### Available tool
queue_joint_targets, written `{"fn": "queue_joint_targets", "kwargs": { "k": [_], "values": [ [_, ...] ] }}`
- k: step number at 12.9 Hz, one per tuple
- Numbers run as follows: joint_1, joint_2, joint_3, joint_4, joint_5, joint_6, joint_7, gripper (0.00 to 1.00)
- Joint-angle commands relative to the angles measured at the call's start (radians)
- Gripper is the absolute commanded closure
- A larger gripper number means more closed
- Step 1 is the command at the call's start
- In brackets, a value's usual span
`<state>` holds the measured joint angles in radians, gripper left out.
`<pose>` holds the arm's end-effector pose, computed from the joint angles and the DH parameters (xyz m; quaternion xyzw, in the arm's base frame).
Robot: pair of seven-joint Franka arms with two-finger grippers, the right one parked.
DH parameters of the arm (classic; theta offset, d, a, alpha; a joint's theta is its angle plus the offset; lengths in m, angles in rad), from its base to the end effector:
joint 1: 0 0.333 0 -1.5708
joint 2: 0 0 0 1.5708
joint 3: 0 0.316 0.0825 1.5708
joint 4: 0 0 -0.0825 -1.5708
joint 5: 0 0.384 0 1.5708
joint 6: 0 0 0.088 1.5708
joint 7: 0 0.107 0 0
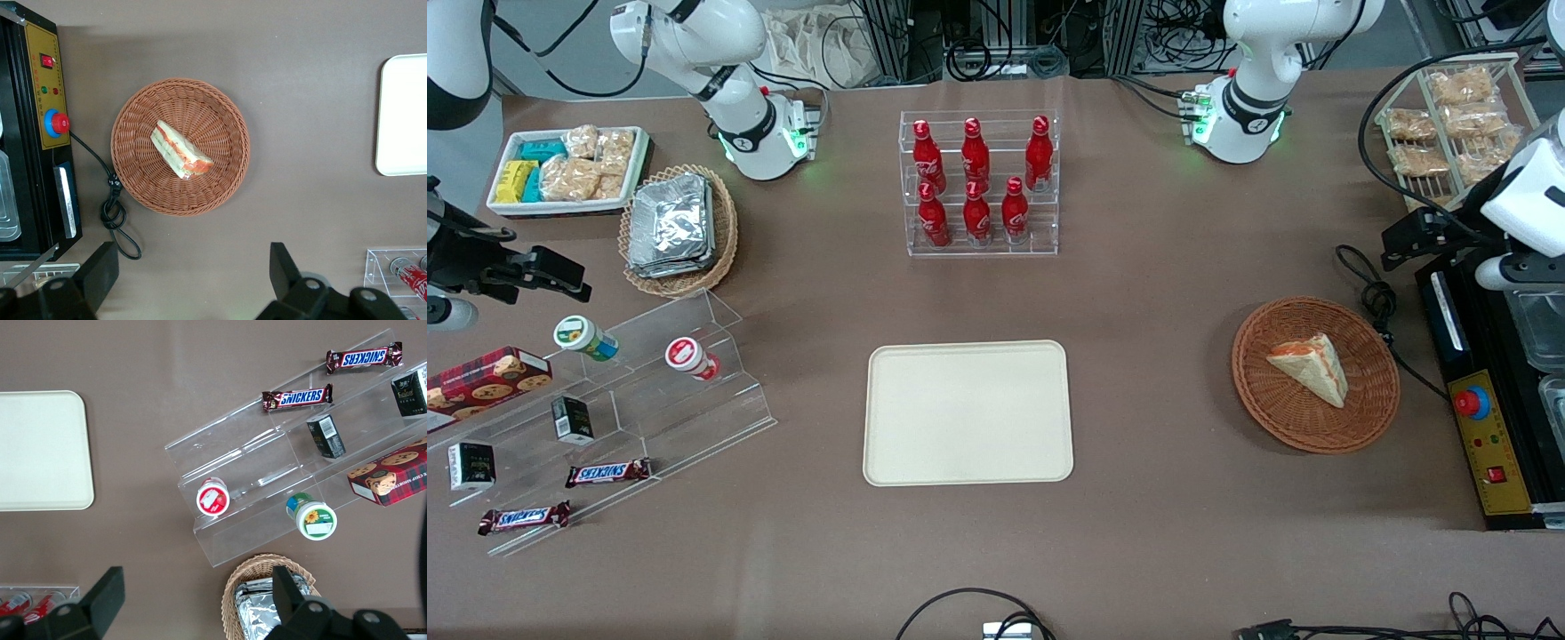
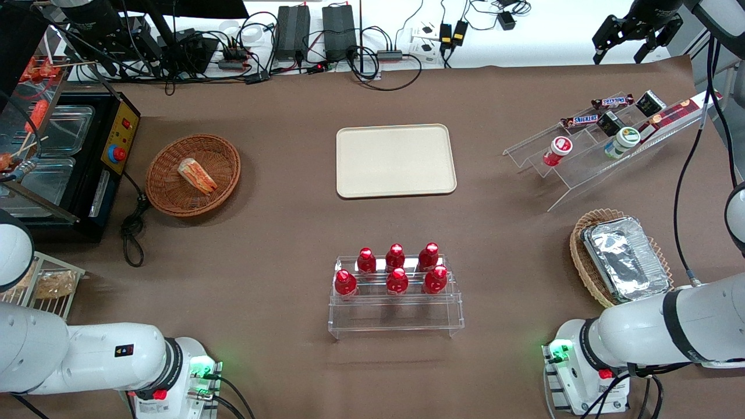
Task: Place sandwich from basket to tray
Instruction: 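Move the left gripper over the wrapped sandwich in the wicker basket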
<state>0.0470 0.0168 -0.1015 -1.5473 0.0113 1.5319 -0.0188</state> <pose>0.5550 -0.0285 0.6229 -0.9997 0.0177 0.0159 0.0054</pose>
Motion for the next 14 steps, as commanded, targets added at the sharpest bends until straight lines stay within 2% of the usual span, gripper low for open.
{"fn": "queue_joint_targets", "kwargs": {
  "k": [1,6,9,12,14],
  "values": [
    [-0.001,0.006,0.002,0.026,0.002,-0.01,0.014,0.0],
    [0.001,0.026,0.006,0.0,0.013,0.002,-0.044,0.0],
    [-0.001,0.029,0.055,-0.111,0.012,0.126,-0.205,0.0],
    [0.001,0.02,0.106,-0.249,0.0,0.269,-0.257,0.0],
    [0.001,0.025,0.111,-0.313,-0.001,0.359,-0.417,0.0]
  ]
}}
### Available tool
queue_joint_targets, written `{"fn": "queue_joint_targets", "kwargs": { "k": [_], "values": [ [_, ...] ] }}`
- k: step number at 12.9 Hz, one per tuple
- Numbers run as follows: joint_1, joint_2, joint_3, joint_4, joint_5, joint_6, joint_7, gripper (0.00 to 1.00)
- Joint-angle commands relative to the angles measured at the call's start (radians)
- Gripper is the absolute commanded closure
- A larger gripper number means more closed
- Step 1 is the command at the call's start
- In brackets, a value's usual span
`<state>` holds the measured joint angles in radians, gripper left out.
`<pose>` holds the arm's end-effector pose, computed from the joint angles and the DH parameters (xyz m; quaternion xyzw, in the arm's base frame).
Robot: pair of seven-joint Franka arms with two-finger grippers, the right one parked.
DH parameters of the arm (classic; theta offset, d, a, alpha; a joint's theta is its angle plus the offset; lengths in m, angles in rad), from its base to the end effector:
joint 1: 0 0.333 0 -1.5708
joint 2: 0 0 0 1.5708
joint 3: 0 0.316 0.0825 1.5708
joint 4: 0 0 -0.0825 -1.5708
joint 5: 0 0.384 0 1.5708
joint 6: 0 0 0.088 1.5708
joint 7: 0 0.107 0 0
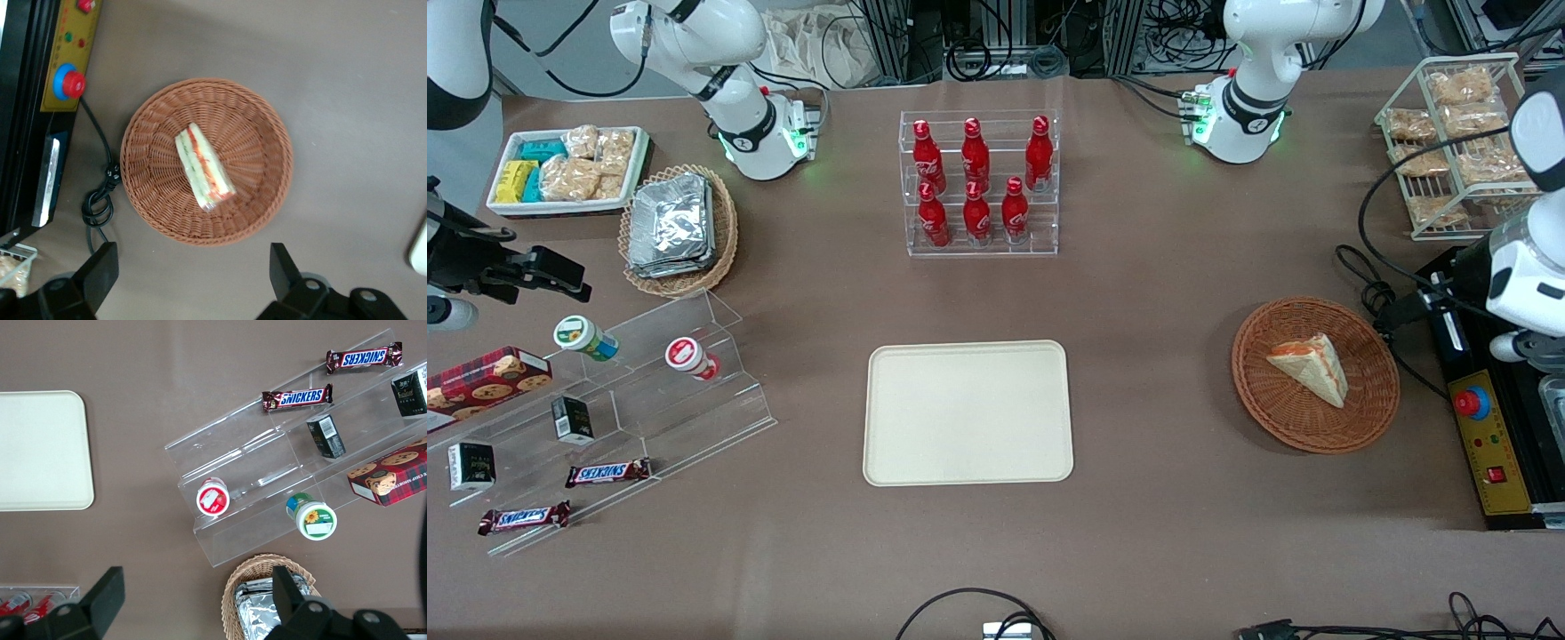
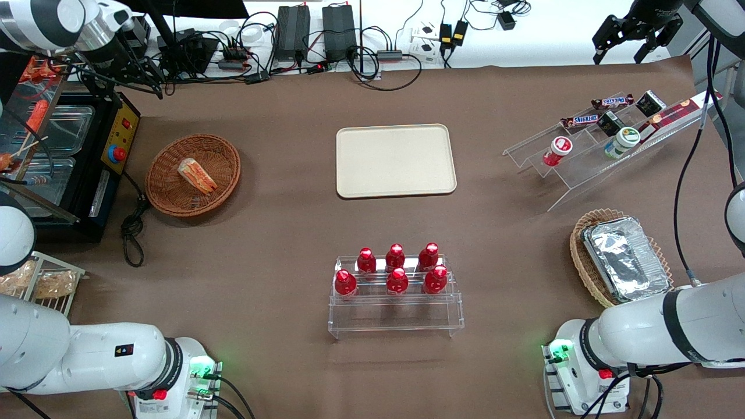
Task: Place sandwich from basket to tray
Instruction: 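Move the left gripper over the wrapped sandwich in the wicker basket, then lower the open left gripper around the sandwich and close it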
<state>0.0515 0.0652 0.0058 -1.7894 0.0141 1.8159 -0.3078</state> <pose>0.5774 0.0342 0.5043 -0.9835 -0.1797 0.0183 0.0094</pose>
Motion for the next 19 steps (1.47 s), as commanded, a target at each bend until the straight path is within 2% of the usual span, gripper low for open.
{"fn": "queue_joint_targets", "kwargs": {
  "k": [1,4,9,15,19],
  "values": [
    [-0.007,-0.027,0.003,-0.112,0.003,0.13,-0.213,0.0],
    [-0.016,-0.021,0.0,-0.203,0.007,0.239,-0.376,0.0],
    [-0.018,-0.007,-0.001,-0.407,0.009,0.52,-0.468,0.0],
    [-0.021,0.108,-0.003,-0.42,0.009,0.646,-0.573,0.0],
    [-0.021,0.145,-0.003,-0.426,0.009,0.663,-0.62,0.0]
  ]
}}
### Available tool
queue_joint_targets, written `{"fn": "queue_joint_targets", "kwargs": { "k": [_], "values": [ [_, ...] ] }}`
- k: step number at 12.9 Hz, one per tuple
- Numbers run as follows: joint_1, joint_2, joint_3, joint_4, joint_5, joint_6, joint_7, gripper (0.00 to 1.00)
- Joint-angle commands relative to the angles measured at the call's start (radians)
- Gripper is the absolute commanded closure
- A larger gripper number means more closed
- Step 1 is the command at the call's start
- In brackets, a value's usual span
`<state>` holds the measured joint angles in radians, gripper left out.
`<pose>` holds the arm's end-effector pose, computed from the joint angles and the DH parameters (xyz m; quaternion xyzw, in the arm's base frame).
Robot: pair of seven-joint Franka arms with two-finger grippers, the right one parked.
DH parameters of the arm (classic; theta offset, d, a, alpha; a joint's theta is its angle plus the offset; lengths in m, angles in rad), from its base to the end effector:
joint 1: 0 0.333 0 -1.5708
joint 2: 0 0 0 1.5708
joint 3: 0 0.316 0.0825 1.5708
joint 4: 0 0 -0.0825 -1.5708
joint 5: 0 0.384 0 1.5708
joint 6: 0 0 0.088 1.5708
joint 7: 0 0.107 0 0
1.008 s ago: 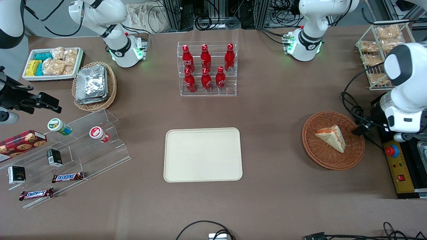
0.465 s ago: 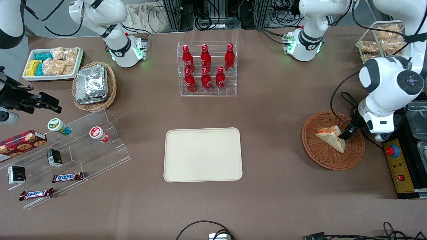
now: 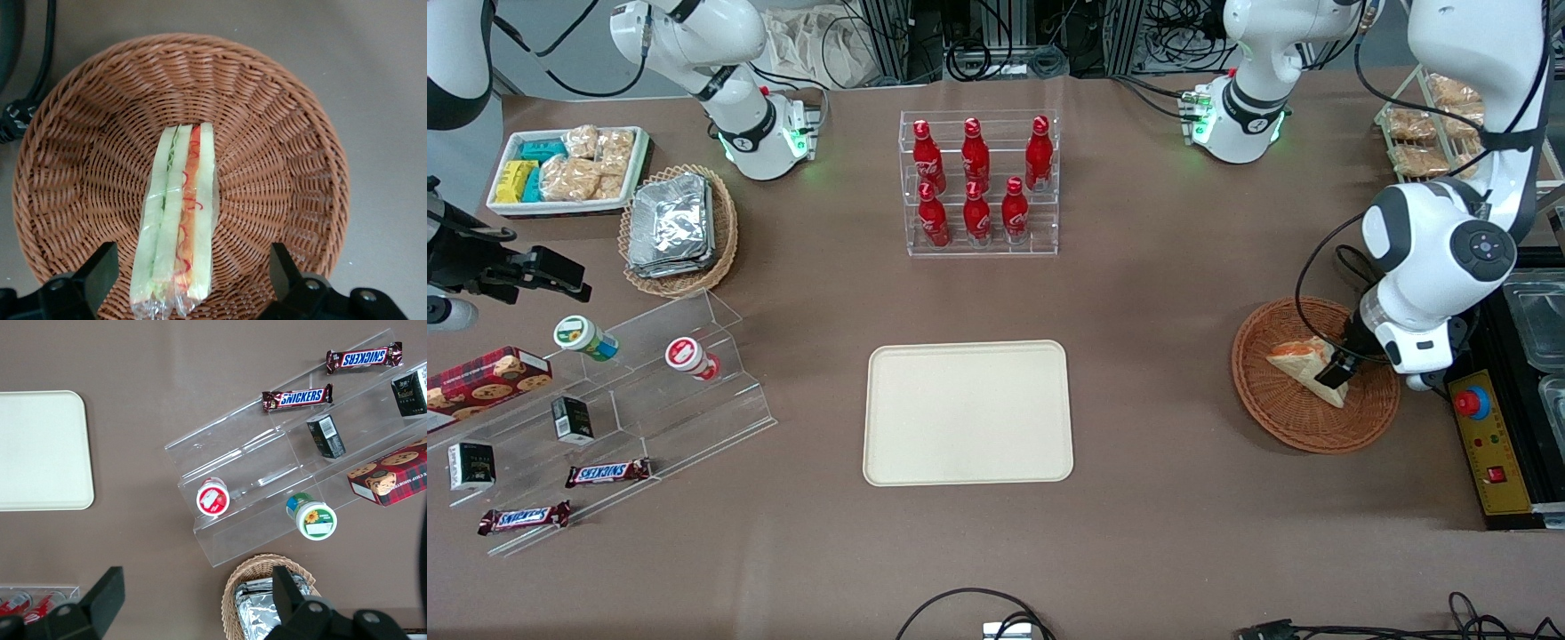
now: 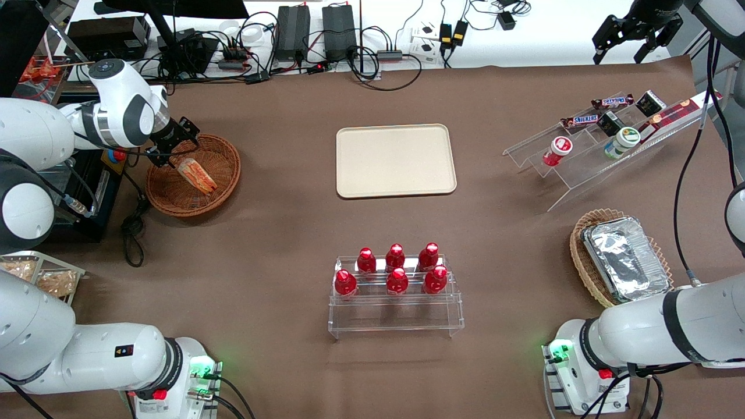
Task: Place sandwich from basket to tray
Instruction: 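Lower the open left gripper around the sandwich and close it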
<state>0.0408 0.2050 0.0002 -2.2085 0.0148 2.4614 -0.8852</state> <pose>0.5548 0.0227 0.2912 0.8969 0.4415 0.0238 0.0054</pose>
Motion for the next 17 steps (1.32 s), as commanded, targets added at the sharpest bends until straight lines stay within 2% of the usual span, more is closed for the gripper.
{"fn": "queue_joint_targets", "kwargs": {
  "k": [1,9,10,13,15,16,17],
  "values": [
    [-0.01,0.01,0.003,-0.01,0.008,0.018,-0.055,0.0],
    [-0.024,0.063,0.003,-0.059,0.008,0.113,-0.083,0.01],
    [-0.025,0.065,0.003,-0.059,0.008,0.113,-0.081,0.12],
    [-0.025,0.062,0.003,-0.059,0.01,0.113,-0.081,0.6],
    [-0.027,0.059,0.003,-0.06,0.01,0.111,-0.074,0.8],
    [-0.027,0.054,0.003,-0.06,0.01,0.11,-0.067,0.85],
    [-0.025,0.038,0.003,-0.059,0.01,0.093,-0.055,0.86]
  ]
}}
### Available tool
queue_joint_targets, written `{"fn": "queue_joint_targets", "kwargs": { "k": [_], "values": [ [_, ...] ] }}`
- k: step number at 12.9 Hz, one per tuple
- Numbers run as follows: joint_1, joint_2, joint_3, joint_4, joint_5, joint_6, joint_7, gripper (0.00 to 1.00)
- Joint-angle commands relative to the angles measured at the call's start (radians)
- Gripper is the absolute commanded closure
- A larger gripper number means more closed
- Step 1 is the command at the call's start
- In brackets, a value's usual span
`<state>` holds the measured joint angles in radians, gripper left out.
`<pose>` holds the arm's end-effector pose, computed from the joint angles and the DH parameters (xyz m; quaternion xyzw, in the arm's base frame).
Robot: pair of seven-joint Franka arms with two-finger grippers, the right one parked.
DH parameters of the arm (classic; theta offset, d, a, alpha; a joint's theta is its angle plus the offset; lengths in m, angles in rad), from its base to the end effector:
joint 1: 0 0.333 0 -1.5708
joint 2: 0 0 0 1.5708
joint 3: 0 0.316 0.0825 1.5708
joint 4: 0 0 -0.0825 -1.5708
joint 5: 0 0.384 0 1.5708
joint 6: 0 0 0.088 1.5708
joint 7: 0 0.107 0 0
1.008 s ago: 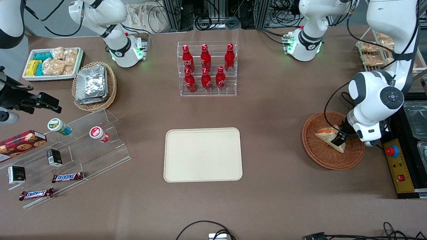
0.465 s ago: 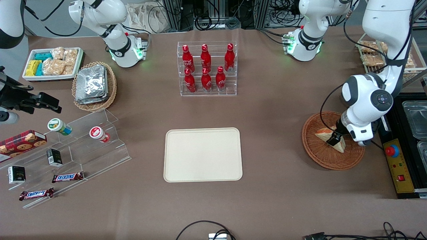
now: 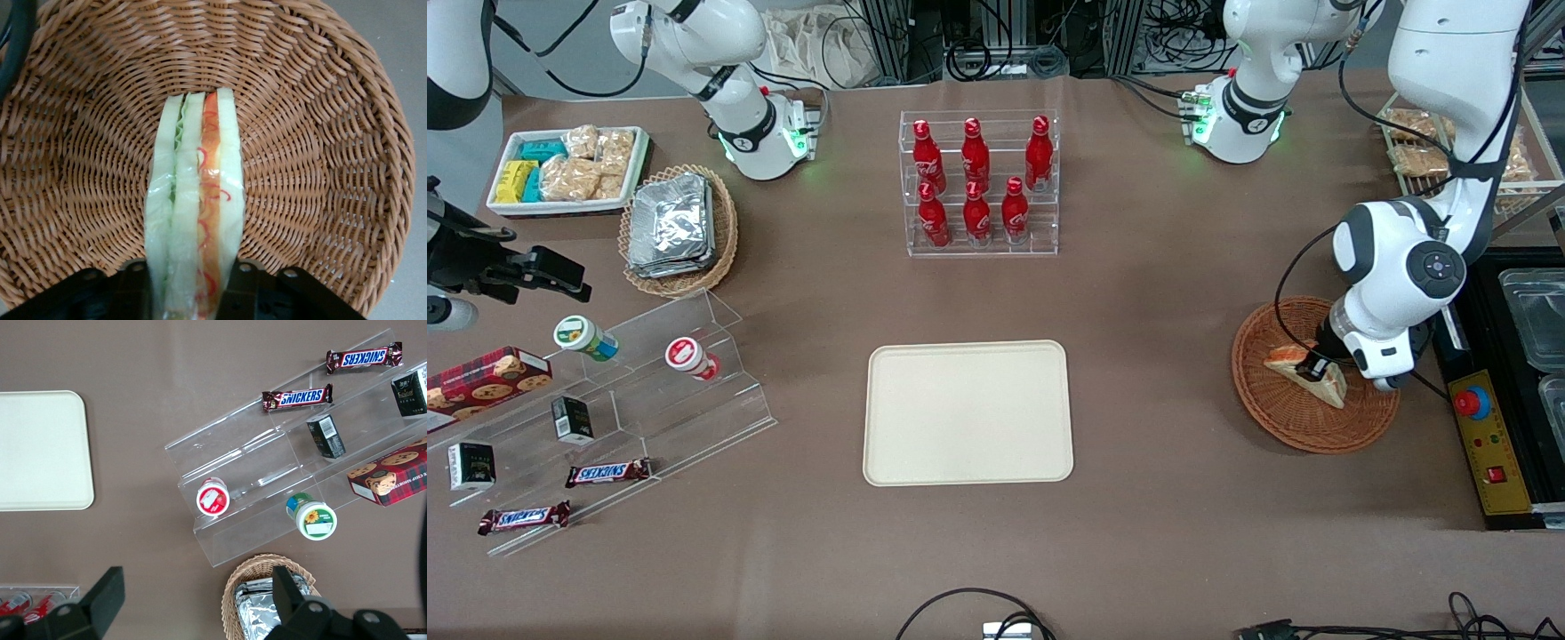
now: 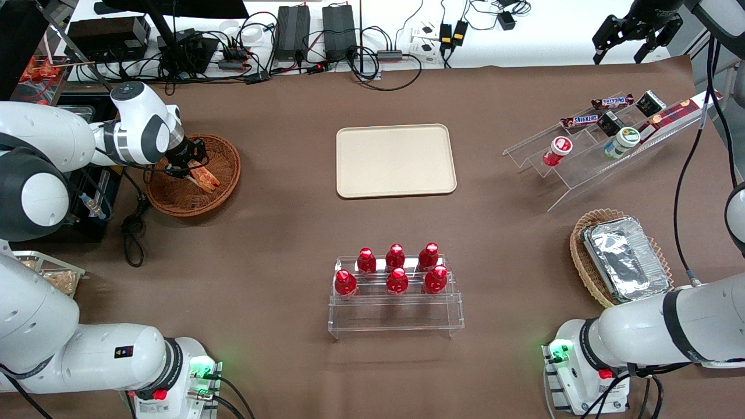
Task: Place sandwich from basket to tray
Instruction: 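Lift the sandwich out of the basket with the left gripper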
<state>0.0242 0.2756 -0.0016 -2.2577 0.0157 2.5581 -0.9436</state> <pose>0.5430 0.0120 0.2419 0.8885 0.4588 0.0130 0.0018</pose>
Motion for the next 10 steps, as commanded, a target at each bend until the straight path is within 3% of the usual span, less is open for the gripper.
{"fn": "queue_joint_targets", "kwargs": {
  "k": [1,5,10],
  "values": [
    [-0.009,-0.054,0.005,-0.005,0.009,-0.05,0.035,0.86],
    [-0.01,-0.197,-0.011,0.004,0.009,-0.218,0.231,0.86],
    [-0.01,-0.246,-0.133,0.119,0.009,-0.366,0.416,0.85]
  ]
}}
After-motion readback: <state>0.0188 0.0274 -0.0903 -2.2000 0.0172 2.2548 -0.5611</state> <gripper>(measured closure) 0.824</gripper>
